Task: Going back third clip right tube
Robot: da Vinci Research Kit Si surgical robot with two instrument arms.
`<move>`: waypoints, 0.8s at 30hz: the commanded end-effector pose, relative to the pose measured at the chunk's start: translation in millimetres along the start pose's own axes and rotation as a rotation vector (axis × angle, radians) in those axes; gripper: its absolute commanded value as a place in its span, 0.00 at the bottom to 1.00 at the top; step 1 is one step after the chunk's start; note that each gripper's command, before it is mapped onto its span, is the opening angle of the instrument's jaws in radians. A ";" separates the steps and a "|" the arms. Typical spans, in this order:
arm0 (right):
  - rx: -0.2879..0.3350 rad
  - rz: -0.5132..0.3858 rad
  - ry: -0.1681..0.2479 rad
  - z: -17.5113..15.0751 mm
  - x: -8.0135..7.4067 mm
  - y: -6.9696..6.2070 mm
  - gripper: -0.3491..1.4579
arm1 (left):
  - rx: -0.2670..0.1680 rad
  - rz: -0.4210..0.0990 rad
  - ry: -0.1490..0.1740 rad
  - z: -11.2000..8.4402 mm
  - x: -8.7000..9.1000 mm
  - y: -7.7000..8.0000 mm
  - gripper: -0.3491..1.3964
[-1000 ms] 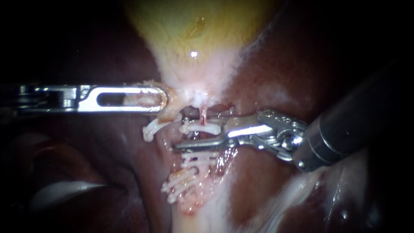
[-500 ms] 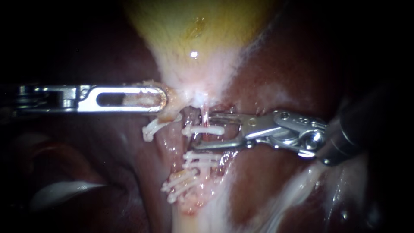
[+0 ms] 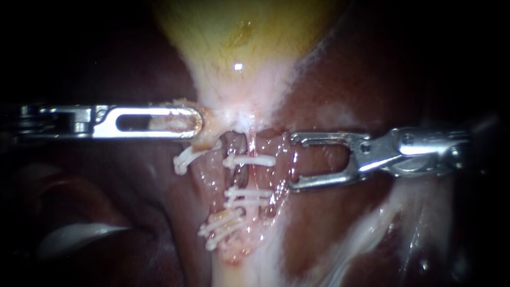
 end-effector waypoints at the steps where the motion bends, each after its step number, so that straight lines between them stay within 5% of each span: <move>1: 0.002 -0.007 0.000 -0.3 0.2 -0.1 0.47 | 0.000 0.000 0.000 0.0 0.0 0.0 0.00; 13: 0.008 -0.037 0.000 -1.4 0.0 -0.2 0.47 | 0.000 0.003 -0.002 0.6 0.1 0.8 0.00; 24: 0.011 -0.038 0.000 -2.0 -0.2 -0.3 0.47 | -0.015 0.015 -0.014 4.8 0.6 4.3 0.00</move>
